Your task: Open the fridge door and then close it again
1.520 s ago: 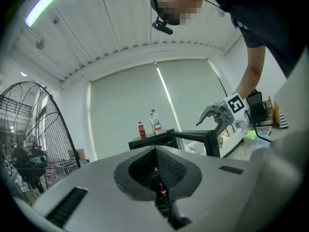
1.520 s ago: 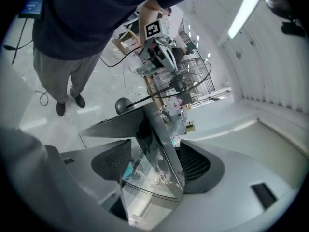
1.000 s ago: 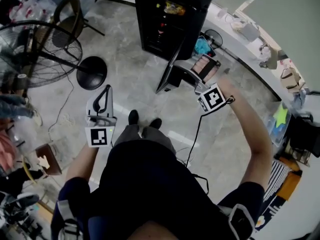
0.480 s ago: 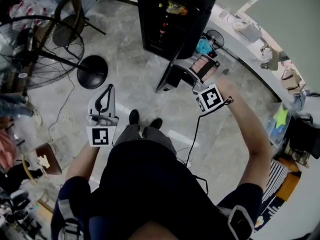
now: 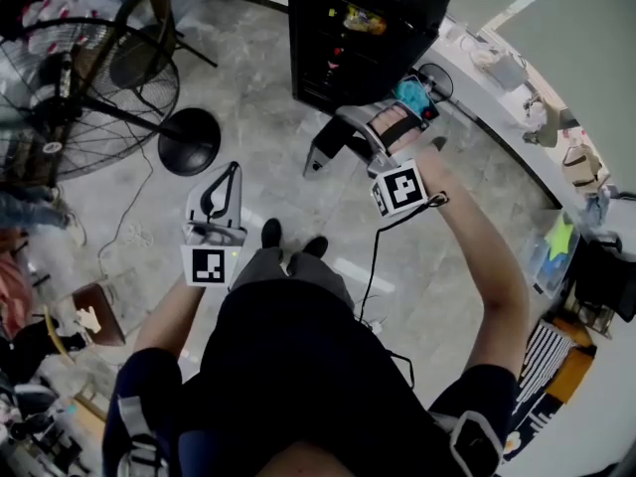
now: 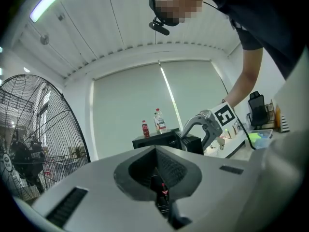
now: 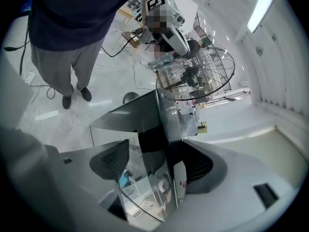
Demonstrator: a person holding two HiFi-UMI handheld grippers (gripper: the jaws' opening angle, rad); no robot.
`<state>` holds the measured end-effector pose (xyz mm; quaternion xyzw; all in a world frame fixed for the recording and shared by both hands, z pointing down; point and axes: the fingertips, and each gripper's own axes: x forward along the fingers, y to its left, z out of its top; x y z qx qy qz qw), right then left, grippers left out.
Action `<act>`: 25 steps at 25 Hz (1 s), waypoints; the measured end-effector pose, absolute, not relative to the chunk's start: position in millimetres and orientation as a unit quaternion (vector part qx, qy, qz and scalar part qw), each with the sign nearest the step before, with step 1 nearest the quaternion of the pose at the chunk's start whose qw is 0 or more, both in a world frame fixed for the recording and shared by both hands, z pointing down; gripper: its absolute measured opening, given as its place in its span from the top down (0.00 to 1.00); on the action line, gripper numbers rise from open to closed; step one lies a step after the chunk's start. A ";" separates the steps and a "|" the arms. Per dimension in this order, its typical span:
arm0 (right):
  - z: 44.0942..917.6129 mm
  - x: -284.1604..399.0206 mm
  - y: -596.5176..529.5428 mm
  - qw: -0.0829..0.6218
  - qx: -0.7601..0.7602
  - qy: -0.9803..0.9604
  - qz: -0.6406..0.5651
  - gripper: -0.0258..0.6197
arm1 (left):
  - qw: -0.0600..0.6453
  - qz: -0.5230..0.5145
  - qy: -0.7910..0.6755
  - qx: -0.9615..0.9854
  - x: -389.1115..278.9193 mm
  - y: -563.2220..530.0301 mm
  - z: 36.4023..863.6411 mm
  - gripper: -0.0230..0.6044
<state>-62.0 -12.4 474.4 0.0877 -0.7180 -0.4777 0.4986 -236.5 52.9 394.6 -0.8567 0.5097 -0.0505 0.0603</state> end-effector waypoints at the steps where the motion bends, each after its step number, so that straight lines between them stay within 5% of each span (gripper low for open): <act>1: 474.6 -66.4 -17.0 0.500 0.091 -0.718 -0.475 0.40 | 0.059 -0.048 0.509 -0.857 -237.9 50.4 395.2 0.93; 25: 475.3 -158.9 -146.0 0.538 0.214 -0.709 -0.401 0.42 | 0.094 -0.047 0.435 -0.894 -280.8 -12.0 398.2 0.93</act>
